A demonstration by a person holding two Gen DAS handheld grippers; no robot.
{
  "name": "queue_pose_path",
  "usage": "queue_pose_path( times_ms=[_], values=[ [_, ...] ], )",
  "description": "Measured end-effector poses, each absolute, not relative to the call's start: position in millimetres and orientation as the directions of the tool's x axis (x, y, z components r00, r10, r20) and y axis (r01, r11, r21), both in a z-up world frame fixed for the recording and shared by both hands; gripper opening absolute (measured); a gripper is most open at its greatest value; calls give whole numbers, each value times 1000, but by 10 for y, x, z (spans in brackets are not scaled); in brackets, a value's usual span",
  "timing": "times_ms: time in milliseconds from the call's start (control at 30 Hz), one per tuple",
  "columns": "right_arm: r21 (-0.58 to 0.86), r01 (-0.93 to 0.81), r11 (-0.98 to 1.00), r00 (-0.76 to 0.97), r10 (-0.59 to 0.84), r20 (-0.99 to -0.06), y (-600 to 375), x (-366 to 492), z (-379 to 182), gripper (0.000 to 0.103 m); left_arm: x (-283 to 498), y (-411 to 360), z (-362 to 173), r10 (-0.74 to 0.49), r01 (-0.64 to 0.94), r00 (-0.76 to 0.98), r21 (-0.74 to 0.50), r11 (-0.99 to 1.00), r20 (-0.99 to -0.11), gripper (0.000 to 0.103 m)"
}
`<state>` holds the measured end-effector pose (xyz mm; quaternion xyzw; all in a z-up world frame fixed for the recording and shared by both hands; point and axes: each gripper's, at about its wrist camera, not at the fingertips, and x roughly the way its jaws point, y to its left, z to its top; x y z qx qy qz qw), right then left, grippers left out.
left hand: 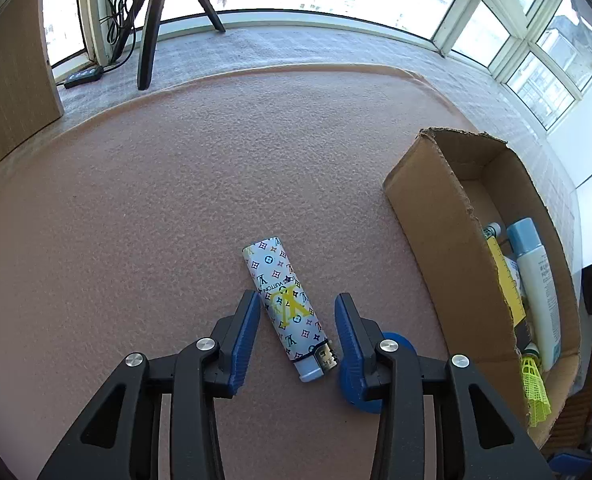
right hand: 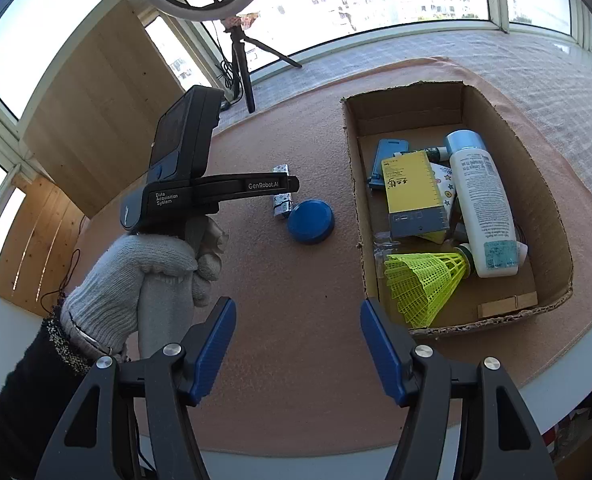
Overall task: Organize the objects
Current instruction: 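Grasp the patterned lighter with the left tool while the right tool grasps the blue lid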
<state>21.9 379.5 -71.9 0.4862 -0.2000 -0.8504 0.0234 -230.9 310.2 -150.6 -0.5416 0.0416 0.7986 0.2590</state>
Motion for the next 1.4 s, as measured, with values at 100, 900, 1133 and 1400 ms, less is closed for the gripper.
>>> queue_pose_path(
  times_ms=[100,900,1133,1400],
  values=[
    [379,-146,-914,-517,-256,-817,3669,194,-785,60,-2322,3072,-1567,371,-465,-273,-215,-859,-888,36],
    [252,-326,-911,-446,-87,-891,3387,-679,-1353,43,-2343,2210,-1587,383,-489,-286,-210,-846,-878,24],
    [218,-365,-905,-419,-50,-907,3415,-895,-1474,43,-2275,1984,-1592,375,-486,-299,-198,-852,-878,24],
    [143,-353,-925,-394,8,-919,3394,-1045,-1519,43,-2235,1800,-1604,369,-474,-307,-195,-859,-877,24]
  ],
)
